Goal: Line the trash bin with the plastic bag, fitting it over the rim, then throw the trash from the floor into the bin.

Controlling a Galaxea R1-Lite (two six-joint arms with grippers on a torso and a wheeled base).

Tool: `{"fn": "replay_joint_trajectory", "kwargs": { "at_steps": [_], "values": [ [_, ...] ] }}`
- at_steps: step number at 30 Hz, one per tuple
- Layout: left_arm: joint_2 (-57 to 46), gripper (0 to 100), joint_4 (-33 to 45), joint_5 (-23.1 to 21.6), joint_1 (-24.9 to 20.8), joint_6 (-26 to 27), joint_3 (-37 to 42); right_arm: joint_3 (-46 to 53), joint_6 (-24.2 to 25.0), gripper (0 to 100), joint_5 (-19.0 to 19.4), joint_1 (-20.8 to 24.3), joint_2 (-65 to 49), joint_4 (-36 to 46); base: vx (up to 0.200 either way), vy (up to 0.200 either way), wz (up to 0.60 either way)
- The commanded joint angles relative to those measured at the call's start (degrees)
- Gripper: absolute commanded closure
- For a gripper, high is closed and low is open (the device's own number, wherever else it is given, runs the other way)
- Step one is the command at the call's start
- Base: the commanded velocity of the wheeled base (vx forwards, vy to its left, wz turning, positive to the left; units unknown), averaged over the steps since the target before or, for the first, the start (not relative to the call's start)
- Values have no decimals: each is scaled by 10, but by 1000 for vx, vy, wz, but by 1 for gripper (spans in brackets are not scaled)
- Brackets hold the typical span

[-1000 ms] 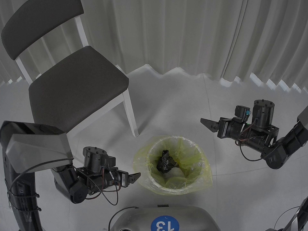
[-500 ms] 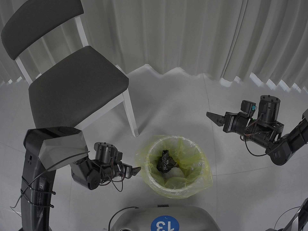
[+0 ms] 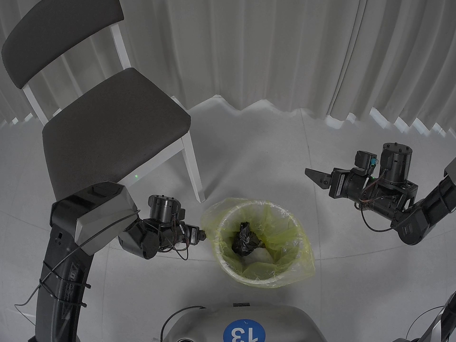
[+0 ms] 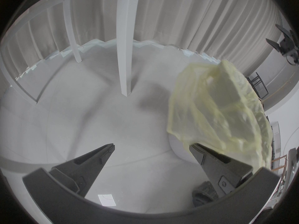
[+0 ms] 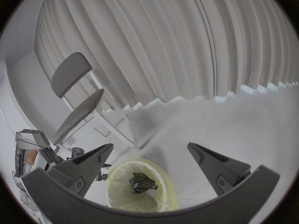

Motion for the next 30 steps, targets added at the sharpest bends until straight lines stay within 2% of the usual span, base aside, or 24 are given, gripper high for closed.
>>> {"fn": "replay_joint_trajectory", "kwargs": {
  "at_steps": [1, 3, 5, 6, 13, 18, 30],
  "values": [
    [-7, 0, -8, 0, 8, -3, 20, 0, -1, 0, 0, 0, 10, 0, 0, 0, 0],
    [-37, 0, -11, -2, 16, 0, 56, 0, -1, 0, 1, 0, 8, 0, 0, 0, 0],
    [-37, 0, -11, -2, 16, 0, 56, 0, -1, 0, 1, 0, 8, 0, 0, 0, 0],
    [-88, 0, -18, -8, 25, 0, 117, 1, -1, 0, 2, 0, 6, 0, 0, 0, 0],
    [-199, 0, -69, -41, 37, -3, 228, 1, -1, 0, 2, 0, 5, 0, 0, 0, 0],
    [-195, 0, -63, -39, 26, -13, 210, 0, -1, 0, 2, 0, 9, 0, 0, 0, 0],
    [-79, 0, -35, -33, -11, -14, 105, 0, -1, 0, 2, -1, 11, 0, 0, 0, 0]
  ]
}}
